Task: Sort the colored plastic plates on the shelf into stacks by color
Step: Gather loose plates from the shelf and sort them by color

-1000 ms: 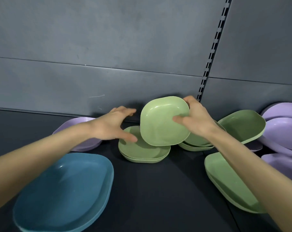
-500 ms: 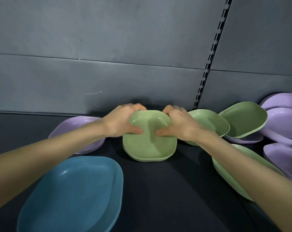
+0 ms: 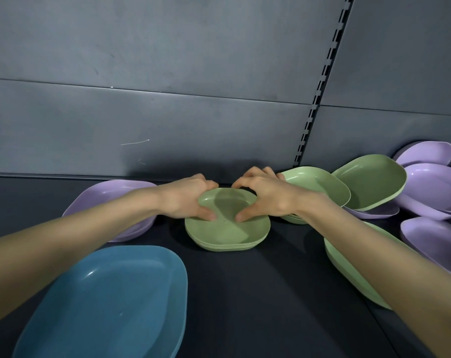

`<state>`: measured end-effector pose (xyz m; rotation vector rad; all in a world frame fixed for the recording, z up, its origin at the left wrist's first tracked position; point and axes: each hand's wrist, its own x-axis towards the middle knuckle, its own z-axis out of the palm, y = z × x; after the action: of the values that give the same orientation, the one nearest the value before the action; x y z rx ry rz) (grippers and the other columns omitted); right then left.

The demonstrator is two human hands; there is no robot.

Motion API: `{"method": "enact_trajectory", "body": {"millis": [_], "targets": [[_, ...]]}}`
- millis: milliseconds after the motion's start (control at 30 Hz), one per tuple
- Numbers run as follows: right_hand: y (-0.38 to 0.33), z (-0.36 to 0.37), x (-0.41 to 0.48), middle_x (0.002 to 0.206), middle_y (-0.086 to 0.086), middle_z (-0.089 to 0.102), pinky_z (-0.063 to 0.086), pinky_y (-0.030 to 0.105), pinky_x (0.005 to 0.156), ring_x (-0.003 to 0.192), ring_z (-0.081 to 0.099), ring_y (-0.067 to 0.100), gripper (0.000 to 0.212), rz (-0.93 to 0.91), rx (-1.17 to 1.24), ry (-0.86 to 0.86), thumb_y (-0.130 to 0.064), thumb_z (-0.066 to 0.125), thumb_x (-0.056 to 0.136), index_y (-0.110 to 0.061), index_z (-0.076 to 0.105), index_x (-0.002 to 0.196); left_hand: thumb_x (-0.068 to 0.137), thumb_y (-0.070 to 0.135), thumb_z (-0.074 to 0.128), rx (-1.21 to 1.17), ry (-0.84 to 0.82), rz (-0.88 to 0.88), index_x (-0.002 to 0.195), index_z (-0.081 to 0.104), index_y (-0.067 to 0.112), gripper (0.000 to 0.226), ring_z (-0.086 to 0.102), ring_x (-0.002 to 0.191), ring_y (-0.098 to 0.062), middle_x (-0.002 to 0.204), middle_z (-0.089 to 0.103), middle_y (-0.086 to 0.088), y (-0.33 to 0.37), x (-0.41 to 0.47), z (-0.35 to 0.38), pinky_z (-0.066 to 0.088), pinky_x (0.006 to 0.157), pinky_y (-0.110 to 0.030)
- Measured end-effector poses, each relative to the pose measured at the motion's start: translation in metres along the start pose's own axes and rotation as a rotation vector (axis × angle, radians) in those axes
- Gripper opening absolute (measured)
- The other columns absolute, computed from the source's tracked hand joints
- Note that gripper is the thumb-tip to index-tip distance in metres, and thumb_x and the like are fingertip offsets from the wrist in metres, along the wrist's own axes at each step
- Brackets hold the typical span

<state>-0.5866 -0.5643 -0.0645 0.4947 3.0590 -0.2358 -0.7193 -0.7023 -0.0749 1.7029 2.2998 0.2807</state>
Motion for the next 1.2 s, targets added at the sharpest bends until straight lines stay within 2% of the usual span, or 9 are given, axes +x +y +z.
{"method": "enact_trajectory", "body": {"millis": [133,267,367,467,567,700,833,1067,1200], "targets": [[0.003,-0.002,-0.005,0.13,-0.001,0.04,0.023,0.035,0.101,0.121,0.03,0.023,0.067,0.009,-0.019,0.025,-0.05,0.069,0.076,-0.029,0.044,0.135,0.085,0.041,0.063,0.099,-0.037,-0.001,0.129,0.045,0.011,0.056,0.051,0.107,-0.021,0.115,0.043,-0.004,0.004,0.001,-0.004,0.042,0.093,-0.031],[0.022,-0.017,-0.021,0.137,0.002,0.044,0.027,0.039,0.107,0.128,0.033,0.025,0.06,0.075,0.017,0.139,-0.044,0.064,0.084,-0.023,0.043,0.136,0.088,0.041,0.059,0.135,0.091,0.056,0.14,0.037,0.013,0.063,0.045,0.121,-0.021,0.128,0.043,-0.005,0.016,0.007,-0.013,0.036,0.102,-0.029],[0.044,-0.032,-0.037,0.133,0.003,0.048,0.031,0.043,0.107,0.127,0.038,0.026,0.052,0.144,-0.006,0.193,-0.041,0.063,0.085,-0.021,0.048,0.131,0.087,0.039,0.06,0.094,0.166,0.126,0.134,0.046,0.016,0.054,0.048,0.117,-0.018,0.125,0.048,-0.002,0.036,0.019,-0.019,0.038,0.1,-0.029],[0.068,-0.043,-0.049,0.129,0.006,0.051,0.036,0.04,0.103,0.123,0.043,0.028,0.049,0.201,-0.029,0.227,-0.04,0.064,0.085,-0.018,0.052,0.128,0.086,0.037,0.062,0.034,0.221,0.152,0.127,0.053,0.018,0.047,0.05,0.113,-0.017,0.121,0.053,0.0,0.058,0.032,-0.021,0.04,0.097,-0.03],[0.092,-0.048,-0.057,0.121,0.007,0.056,0.039,0.03,0.086,0.114,0.048,0.027,0.047,0.233,-0.017,0.248,-0.038,0.066,0.083,-0.016,0.054,0.123,0.085,0.037,0.063,0.049,0.211,0.155,0.126,0.053,0.018,0.046,0.051,0.111,-0.018,0.12,0.055,0.0,0.079,0.047,-0.017,0.042,0.095,-0.031],[0.117,-0.044,-0.056,0.116,0.008,0.059,0.04,0.029,0.079,0.102,0.052,0.024,0.046,0.246,0.007,0.228,-0.035,0.069,0.081,-0.013,0.055,0.119,0.084,0.039,0.065,0.083,0.2,0.085,0.128,0.05,0.015,0.052,0.051,0.112,-0.022,0.122,0.054,-0.005,0.097,0.068,-0.006,0.043,0.095,-0.034],[0.131,-0.045,-0.05,0.117,0.01,0.057,0.045,0.034,0.087,0.106,0.052,0.027,0.056,0.216,0.004,0.192,-0.033,0.072,0.079,-0.008,0.05,0.124,0.083,0.044,0.065,0.09,0.184,-0.053,0.135,0.042,0.013,0.065,0.048,0.118,-0.024,0.13,0.051,-0.007,0.102,0.085,0.002,0.04,0.094,-0.031],[0.138,-0.041,-0.037,0.112,0.012,0.057,0.046,0.032,0.076,0.095,0.055,0.03,0.059,0.211,0.042,0.098,-0.024,0.077,0.073,-0.008,0.046,0.12,0.074,0.043,0.075,-0.019,0.154,-0.229,0.131,0.048,0.008,0.072,0.054,0.097,-0.017,0.119,0.06,-0.005,0.1,0.094,0.009,0.044,0.089,-0.027],[0.138,-0.04,-0.031,0.119,0.013,0.053,0.049,0.035,0.086,0.105,0.055,0.032,0.065,0.219,0.097,0.105,-0.019,0.078,0.071,-0.008,0.043,0.125,0.072,0.037,0.078,-0.081,0.194,-0.243,0.121,0.057,0.007,0.061,0.056,0.094,-0.015,0.109,0.064,-0.004,0.097,0.097,0.01,0.046,0.087,-0.026]]}}
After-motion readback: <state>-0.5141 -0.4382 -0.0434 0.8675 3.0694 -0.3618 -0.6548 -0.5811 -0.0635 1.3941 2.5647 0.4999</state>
